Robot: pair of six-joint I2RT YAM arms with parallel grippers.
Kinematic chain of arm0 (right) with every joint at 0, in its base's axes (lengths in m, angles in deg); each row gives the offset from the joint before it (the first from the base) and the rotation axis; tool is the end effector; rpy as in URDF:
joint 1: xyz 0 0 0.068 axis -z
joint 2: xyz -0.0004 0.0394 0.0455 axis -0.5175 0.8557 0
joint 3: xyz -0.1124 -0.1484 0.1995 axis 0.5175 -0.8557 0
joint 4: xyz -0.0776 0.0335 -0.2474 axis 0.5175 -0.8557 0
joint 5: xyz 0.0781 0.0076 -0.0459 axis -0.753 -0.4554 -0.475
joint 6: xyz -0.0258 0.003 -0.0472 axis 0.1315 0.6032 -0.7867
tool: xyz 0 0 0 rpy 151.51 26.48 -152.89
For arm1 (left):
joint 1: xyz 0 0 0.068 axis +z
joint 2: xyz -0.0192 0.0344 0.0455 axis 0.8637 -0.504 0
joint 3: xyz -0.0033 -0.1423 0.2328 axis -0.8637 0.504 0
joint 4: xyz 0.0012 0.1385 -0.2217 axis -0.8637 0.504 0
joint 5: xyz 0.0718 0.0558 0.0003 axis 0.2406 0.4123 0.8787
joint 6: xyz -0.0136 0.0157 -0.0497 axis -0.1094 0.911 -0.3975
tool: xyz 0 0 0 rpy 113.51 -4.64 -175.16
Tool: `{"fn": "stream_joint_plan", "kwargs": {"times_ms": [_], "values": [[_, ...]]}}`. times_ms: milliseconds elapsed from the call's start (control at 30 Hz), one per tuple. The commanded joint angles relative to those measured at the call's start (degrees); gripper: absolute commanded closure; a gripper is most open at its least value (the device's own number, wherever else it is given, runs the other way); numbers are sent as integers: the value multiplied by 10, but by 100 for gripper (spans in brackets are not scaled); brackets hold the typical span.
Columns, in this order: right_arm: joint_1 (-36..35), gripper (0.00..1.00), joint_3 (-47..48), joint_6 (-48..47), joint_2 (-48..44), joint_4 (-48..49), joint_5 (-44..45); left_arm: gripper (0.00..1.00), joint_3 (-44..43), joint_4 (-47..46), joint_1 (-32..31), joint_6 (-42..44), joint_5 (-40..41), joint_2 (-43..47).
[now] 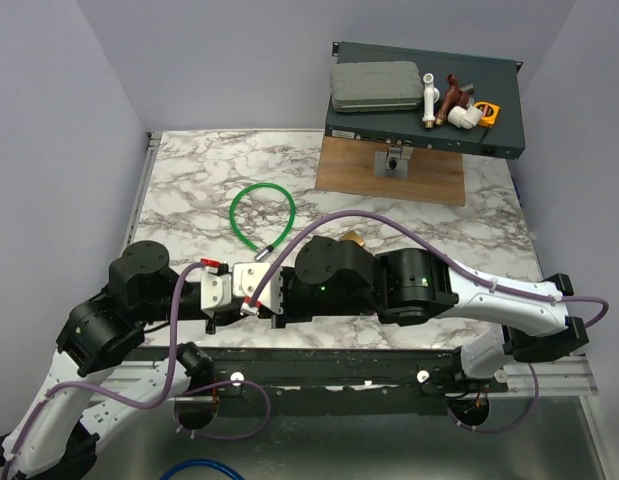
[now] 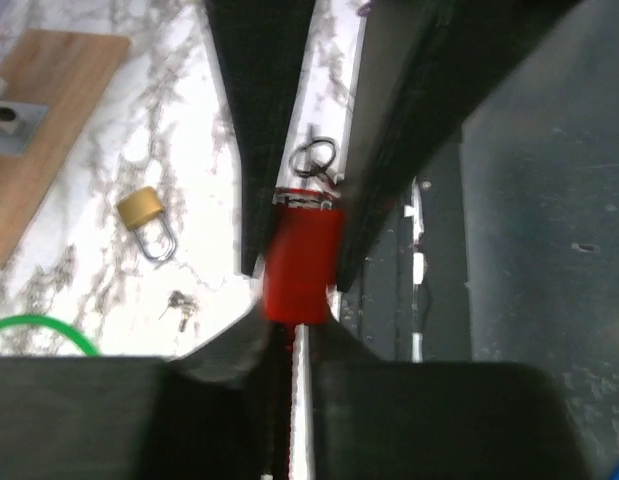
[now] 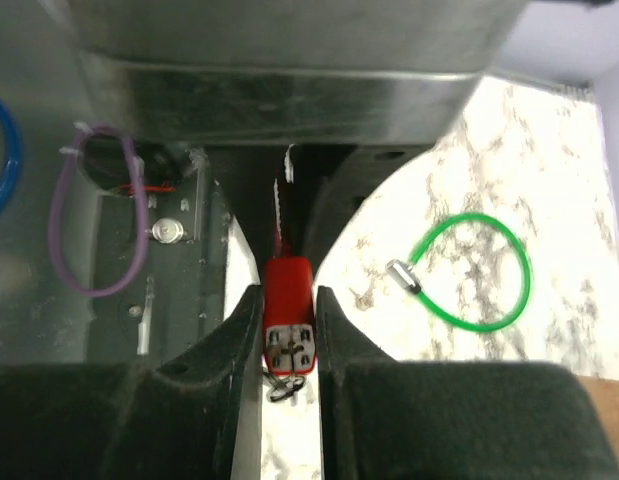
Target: Unlock with the key
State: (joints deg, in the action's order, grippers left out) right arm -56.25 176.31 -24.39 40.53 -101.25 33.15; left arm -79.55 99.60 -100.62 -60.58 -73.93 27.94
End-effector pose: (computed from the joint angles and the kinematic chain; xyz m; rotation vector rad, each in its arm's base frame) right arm 0.0186 0.3227 0.4708 -1.6496 1.2946 0.6084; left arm 0.0385 -0.0638 0.4066 1.3472 1.4164 -0.9444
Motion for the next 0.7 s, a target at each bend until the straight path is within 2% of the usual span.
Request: {"fn": "stream_joint_plan", "kwargs": {"times_ms": [0,100,300,467,667], "values": [[-3,89,12,15,14,31,-13,100,-7,-39,13,-31,-66,5],[-3,72,3,24,8,53,3,100,-4,-47,24,-49,-76,11],[-2,50,-2,41,-27,97,15,100,25,-75,47,-91,-92,36],[-2,48,-26,62,-87,117,-3,100,32,-78,53,-98,-108,49],[-2,57,-117,91,-176,161,-46,100,44,-109,65,-131,-135,66]]}}
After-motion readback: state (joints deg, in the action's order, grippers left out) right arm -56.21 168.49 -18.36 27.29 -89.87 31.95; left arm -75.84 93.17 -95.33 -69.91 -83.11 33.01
